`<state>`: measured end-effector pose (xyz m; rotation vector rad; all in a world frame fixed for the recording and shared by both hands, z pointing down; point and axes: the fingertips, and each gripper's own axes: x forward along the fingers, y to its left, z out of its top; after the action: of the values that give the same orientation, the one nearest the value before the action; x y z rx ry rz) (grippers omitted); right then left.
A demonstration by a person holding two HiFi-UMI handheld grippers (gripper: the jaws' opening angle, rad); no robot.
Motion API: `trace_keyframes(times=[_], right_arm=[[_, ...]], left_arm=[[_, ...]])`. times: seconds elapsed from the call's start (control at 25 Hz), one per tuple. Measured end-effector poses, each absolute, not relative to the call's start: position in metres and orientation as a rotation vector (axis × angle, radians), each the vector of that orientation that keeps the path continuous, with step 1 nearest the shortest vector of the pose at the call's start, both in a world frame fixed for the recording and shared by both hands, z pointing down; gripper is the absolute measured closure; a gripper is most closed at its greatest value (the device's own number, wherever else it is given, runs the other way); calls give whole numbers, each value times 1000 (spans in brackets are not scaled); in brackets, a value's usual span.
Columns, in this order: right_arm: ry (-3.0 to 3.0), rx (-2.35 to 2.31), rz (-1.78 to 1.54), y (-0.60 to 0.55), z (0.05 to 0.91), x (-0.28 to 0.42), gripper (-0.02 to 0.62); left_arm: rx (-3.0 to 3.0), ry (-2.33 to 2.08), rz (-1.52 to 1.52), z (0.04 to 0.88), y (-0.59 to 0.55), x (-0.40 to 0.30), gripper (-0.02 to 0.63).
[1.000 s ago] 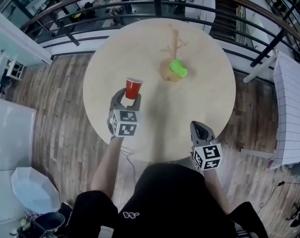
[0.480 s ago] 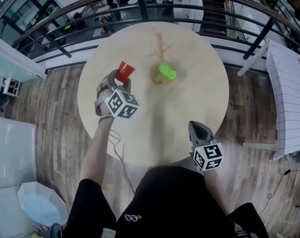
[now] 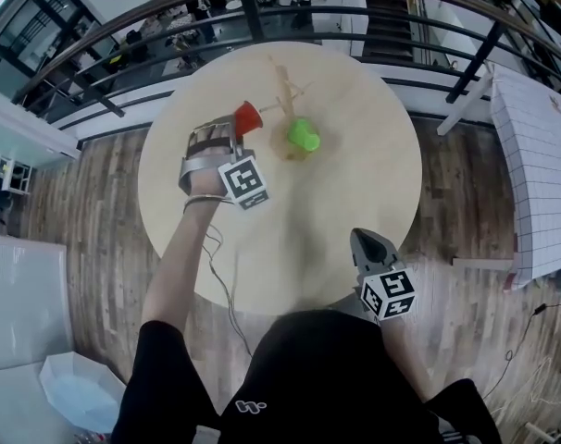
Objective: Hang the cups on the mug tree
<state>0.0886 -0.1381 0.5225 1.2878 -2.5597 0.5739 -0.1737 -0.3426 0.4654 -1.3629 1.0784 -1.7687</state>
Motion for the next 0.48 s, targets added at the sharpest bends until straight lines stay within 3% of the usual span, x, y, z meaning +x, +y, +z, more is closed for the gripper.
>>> trace_keyframes(times=[0.48], right_arm=[[-2521,1324,620,-143,534,100,586]], left_arm=[[-1199,814,-1863,485,-380,-138,365]])
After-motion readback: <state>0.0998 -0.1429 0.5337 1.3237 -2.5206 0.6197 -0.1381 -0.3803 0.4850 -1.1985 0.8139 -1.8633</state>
